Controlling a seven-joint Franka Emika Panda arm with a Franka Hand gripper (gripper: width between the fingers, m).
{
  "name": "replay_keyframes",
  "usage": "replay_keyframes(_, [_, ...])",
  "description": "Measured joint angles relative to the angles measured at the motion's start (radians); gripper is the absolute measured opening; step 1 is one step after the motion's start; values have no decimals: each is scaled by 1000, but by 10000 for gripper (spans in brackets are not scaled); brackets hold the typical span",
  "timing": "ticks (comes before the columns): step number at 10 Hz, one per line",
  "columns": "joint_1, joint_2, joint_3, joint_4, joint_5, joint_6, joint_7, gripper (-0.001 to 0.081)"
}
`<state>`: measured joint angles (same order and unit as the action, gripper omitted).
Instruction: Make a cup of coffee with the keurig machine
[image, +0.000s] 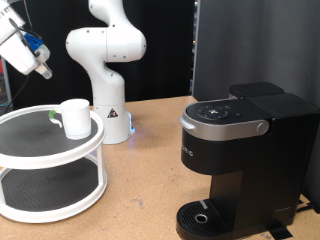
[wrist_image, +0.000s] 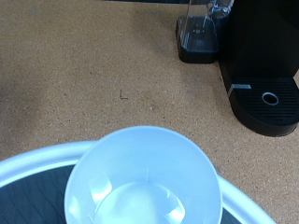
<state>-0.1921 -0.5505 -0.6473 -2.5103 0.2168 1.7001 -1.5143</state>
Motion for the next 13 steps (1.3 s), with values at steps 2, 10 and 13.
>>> replay_keyframes(2, [0,15,0,-7,0,19,-8,2])
replay_keyframes(10, [0,56,-5,-25,6,71,-28,431])
replay_keyframes(13, [0,56,-9,-80,19,165,-28,632])
